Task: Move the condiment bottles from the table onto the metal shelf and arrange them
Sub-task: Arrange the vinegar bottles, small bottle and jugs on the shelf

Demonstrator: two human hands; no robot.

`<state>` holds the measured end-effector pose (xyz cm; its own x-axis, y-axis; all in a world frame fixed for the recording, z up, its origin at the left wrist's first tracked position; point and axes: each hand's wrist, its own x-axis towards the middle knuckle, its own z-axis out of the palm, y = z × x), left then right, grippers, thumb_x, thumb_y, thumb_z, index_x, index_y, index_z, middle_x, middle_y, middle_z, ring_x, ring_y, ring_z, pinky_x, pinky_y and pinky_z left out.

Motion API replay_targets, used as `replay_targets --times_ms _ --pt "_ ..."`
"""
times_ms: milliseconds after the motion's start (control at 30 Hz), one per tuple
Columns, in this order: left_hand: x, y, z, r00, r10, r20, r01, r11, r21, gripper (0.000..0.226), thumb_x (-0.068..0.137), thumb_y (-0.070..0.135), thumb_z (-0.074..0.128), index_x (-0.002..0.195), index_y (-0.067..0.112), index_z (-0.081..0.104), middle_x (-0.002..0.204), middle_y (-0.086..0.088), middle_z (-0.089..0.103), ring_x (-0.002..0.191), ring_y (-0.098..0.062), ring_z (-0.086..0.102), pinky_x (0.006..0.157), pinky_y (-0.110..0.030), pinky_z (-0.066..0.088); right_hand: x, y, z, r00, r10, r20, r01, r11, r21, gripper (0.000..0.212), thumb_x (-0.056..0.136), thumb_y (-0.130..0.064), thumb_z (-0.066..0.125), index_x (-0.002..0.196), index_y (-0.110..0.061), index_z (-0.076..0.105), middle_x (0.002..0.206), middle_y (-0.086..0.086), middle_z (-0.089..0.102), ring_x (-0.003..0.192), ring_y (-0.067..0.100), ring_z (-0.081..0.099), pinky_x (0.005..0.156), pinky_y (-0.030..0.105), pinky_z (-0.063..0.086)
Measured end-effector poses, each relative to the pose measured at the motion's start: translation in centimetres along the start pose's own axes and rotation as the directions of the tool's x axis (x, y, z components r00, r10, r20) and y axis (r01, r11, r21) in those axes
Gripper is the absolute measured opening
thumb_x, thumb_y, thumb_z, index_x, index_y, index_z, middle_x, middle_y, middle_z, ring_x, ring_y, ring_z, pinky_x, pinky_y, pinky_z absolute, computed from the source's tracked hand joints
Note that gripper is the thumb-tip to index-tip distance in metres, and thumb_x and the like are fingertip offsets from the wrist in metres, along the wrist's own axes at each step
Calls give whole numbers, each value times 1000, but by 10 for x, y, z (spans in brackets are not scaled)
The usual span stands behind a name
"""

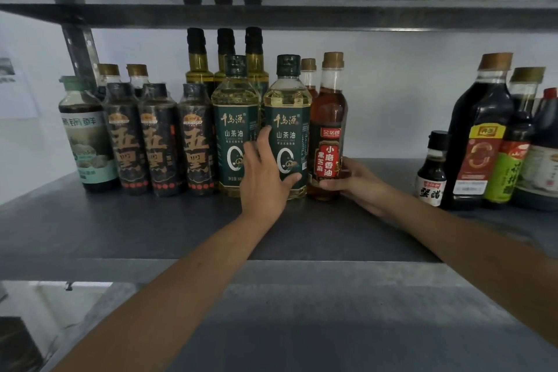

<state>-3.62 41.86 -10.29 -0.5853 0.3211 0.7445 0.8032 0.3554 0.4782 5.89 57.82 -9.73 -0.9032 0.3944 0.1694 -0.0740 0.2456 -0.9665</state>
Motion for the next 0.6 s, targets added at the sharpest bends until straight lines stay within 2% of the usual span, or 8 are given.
replay_targets --times_ms 100,167,267,367,533,600 --pt "0 0 0 1000 0 -2 0 1000 -5 98 71 27 81 145 17 18 136 -10 30 128 -26 38 85 -40 51 -2 0 -3 1000 12 23 -13 1000 11 59 76 -3 70 129 -15 47 114 -1 62 107 12 57 91 28 46" --pt "0 0 0 1000 3 -2 -3 1000 -6 97 71 26 81 145 16 18 135 -10 31 127 -27 39 83 -39 51 -2 1 -4 1000 15 19 -15 1000 1 56 78 -4 68 129 -17 47 115 -2 60 109 14 55 93 30 46" --pt "0 0 0 1000 8 1 -8 1000 -1 97 72 27 81 145 16 19 134 -11 32 126 -27 39 81 -38 52 1 6 -7 1000 3 -1 -3 1000 3 64 78 -5 69 136 -14 44 127 4 57 119 19 52 101 36 44" --pt "-1 0 -1 1000 11 0 -11 1000 5 97 72 27 80 145 16 19 134 -11 32 125 -26 40 79 -37 52 -1 7 -7 1000 -22 -22 22 1000 -6 68 77 -7 71 139 -15 42 132 5 55 123 21 51 103 38 43" --pt "-1 -1 -1 1000 19 5 -19 1000 1 96 73 27 80 145 15 18 133 -11 33 124 -26 41 79 -38 52 -3 9 -4 997 -60 -47 57 997 -60 83 64 -29 77 139 -19 42 135 2 53 126 21 47 109 48 37" --pt "0 -2 0 1000 18 9 -18 1000 7 96 73 27 79 146 15 18 133 -11 33 125 -26 41 80 -38 52 -3 9 -3 997 -56 -56 52 995 -85 83 66 -31 77 140 -19 42 135 2 53 127 21 47 108 50 36"
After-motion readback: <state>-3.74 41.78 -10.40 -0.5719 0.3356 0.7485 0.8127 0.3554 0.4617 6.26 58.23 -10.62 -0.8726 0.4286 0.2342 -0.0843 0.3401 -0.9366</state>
